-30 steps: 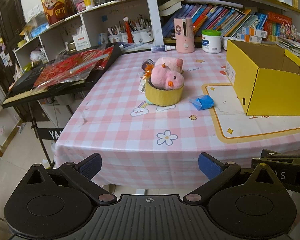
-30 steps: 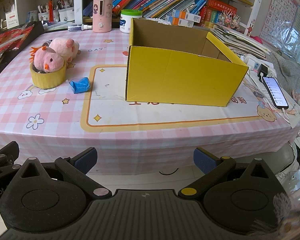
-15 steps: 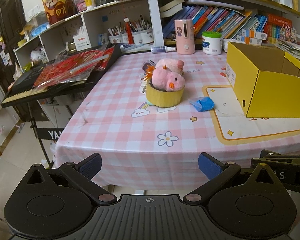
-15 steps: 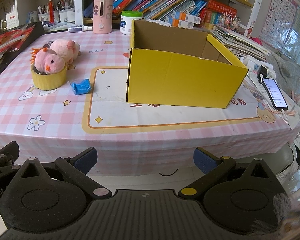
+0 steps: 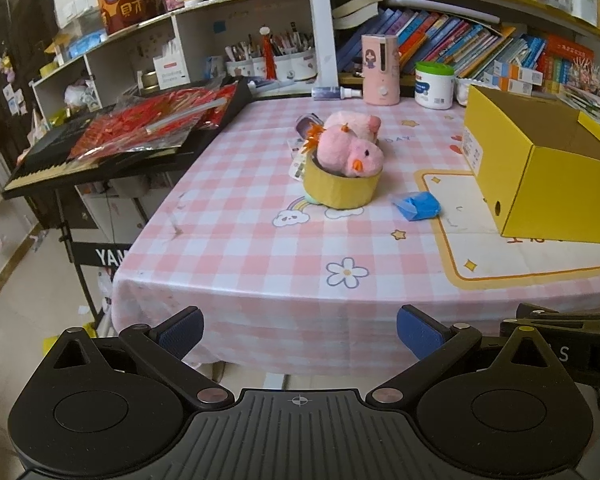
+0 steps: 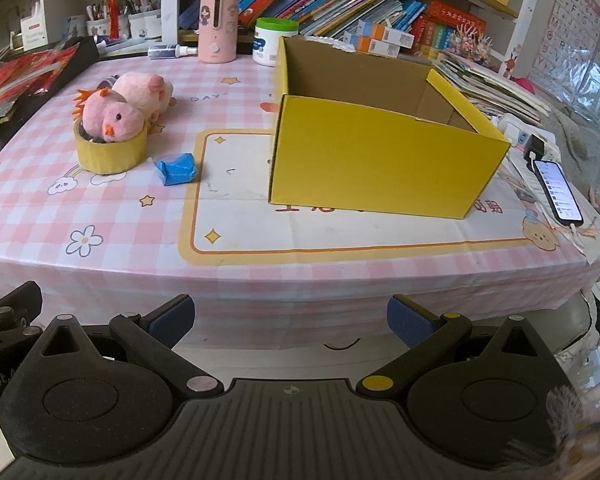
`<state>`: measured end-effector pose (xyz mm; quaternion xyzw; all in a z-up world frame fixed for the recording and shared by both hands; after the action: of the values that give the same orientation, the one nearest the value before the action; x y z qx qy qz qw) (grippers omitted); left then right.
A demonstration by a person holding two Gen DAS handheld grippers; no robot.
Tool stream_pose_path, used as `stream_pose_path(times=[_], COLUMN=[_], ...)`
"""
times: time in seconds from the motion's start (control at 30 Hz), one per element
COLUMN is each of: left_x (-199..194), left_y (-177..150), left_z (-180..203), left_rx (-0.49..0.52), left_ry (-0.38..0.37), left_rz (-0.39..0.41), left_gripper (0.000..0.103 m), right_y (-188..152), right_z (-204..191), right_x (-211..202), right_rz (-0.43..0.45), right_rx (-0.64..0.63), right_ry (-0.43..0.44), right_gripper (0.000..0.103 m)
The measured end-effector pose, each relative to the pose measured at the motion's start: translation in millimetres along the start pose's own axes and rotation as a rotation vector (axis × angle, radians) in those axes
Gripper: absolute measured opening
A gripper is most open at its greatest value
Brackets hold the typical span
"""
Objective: Organize objects
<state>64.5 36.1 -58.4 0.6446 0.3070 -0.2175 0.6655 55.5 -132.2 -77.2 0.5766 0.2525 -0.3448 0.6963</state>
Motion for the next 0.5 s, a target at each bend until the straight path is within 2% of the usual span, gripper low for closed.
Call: stream_pose_path(times=[0.23,0.5], left_x=[4,11], left_y=[-2,4], left_z=[-18,-42], left_rx=[-0.051,-0.139], left_ry=[0.014,0.005], left_rz=[-0.018,-0.015], left_gripper=[0.103,0.103], right_y=[5,19], right_z=[-15,-39], right_x=[4,9], right_rz=[0.000,0.029], right_rx=[-0.040,-0.086], right_ry=[0.043,0.134], right_gripper=[0.103,0.101])
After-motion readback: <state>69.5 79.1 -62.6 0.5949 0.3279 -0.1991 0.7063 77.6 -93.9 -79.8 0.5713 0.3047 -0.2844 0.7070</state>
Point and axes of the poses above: each gripper's, at about its wrist camera, not at the fingertips, and x roughly the way its jaws point, z to its right, y to its top, the point moved 8 cm from there along x, roughly the way its jaws point, and after that the axes turned 8 degrees about -x, right-handed, at the moved point
